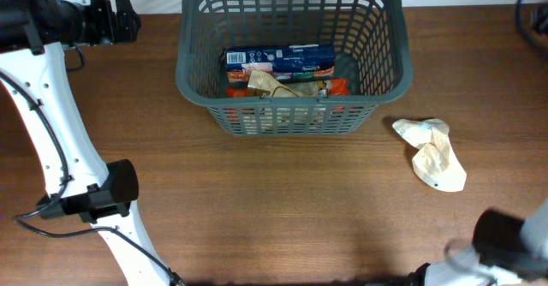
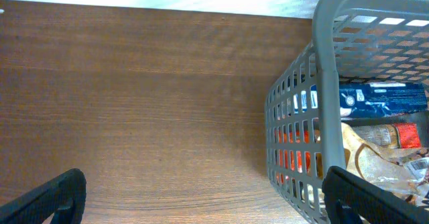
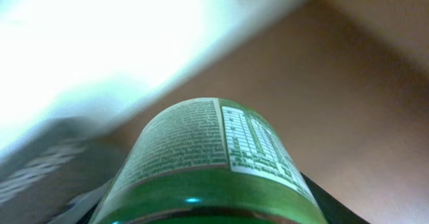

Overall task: Pack container
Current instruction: 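Lift the jar into the basket's right side and release it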

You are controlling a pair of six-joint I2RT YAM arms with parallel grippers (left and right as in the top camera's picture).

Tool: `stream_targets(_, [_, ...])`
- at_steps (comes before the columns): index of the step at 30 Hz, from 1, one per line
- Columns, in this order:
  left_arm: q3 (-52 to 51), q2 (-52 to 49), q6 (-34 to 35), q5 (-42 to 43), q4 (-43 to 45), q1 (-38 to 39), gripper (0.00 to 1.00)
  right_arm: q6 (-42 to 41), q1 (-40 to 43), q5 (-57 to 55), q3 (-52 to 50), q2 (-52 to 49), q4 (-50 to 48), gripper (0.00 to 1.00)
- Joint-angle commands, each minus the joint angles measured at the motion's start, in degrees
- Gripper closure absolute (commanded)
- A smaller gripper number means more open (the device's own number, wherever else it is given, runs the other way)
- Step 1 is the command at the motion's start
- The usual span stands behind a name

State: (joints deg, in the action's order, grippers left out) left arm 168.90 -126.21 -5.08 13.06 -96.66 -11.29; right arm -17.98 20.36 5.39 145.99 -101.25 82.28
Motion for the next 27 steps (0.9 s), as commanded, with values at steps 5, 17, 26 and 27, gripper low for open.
stream_targets(5, [-0.2, -0.4, 0.3, 0.5, 0.0, -0.2, 0.01, 2.3, -23.8, 1.5, 6.1, 4.5, 1.3, 0.79])
stream_targets(17, [-0.2, -0.4, 0.3, 0.5, 0.0, -0.2, 0.01, 4.2, -34.6, 0.2, 1.9, -18.9, 2.2, 0.80])
stream_targets(26, [-0.2, -0.4, 0.3, 0.5, 0.0, -0.2, 0.01, 4.2, -34.6, 0.0, 1.9, -30.7, 4.5, 0.73])
stream_targets(27, [-0.2, -0.4, 0.3, 0.5, 0.0, -0.2, 0.01, 4.2, -34.6, -0.3, 1.9, -31.5, 4.5, 0.67])
